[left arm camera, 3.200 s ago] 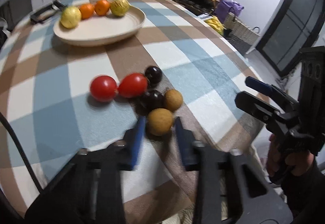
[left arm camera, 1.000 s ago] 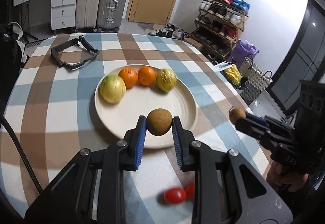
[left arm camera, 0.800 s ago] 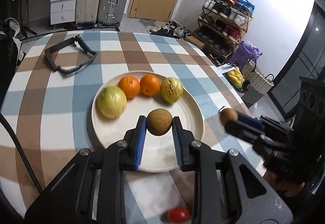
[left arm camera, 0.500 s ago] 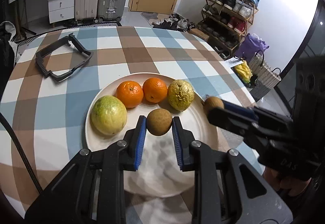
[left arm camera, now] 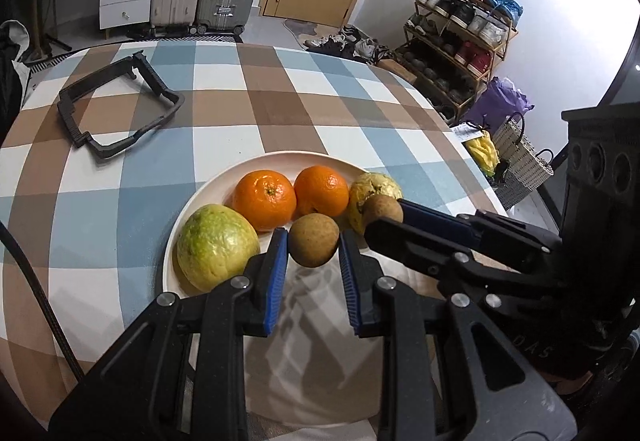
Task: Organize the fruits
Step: 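Carry both kiwis over the plate and lower them beside the oranges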
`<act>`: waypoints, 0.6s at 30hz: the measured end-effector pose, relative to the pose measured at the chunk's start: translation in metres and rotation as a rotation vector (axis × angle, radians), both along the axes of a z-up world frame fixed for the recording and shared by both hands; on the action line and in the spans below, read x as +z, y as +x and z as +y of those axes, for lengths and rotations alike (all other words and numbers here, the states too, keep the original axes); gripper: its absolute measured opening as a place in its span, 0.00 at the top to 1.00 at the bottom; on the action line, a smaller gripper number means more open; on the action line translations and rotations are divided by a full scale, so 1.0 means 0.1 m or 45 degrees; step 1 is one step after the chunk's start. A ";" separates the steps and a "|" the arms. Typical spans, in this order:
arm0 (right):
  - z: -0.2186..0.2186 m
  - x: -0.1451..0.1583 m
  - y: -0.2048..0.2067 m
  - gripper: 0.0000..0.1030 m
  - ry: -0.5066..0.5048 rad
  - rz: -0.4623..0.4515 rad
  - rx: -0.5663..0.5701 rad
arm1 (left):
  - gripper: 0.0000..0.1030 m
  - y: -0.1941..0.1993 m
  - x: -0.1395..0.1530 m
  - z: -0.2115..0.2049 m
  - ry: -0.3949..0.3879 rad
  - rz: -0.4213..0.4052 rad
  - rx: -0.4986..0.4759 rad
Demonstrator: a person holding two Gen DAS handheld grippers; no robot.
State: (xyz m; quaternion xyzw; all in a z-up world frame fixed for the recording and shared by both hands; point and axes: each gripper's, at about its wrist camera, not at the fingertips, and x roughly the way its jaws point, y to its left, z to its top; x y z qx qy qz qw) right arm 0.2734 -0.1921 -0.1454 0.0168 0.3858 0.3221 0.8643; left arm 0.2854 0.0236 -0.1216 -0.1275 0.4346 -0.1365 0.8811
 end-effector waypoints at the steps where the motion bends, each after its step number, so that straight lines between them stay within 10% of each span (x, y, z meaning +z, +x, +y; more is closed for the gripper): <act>1: 0.00 0.00 0.00 0.75 -0.004 -0.004 -0.001 | 0.78 0.00 0.00 0.00 0.006 0.000 0.001; 11: -0.01 0.00 0.06 0.73 0.005 -0.004 -0.035 | 0.77 0.00 0.00 0.02 -0.026 0.013 0.006; 13: -0.05 0.06 0.05 0.58 0.030 -0.030 -0.058 | 0.75 -0.02 0.03 0.02 -0.024 0.012 0.002; 18: -0.19 0.27 -0.05 0.50 0.110 -0.110 -0.090 | 0.50 -0.16 0.18 0.02 -0.011 -0.022 0.022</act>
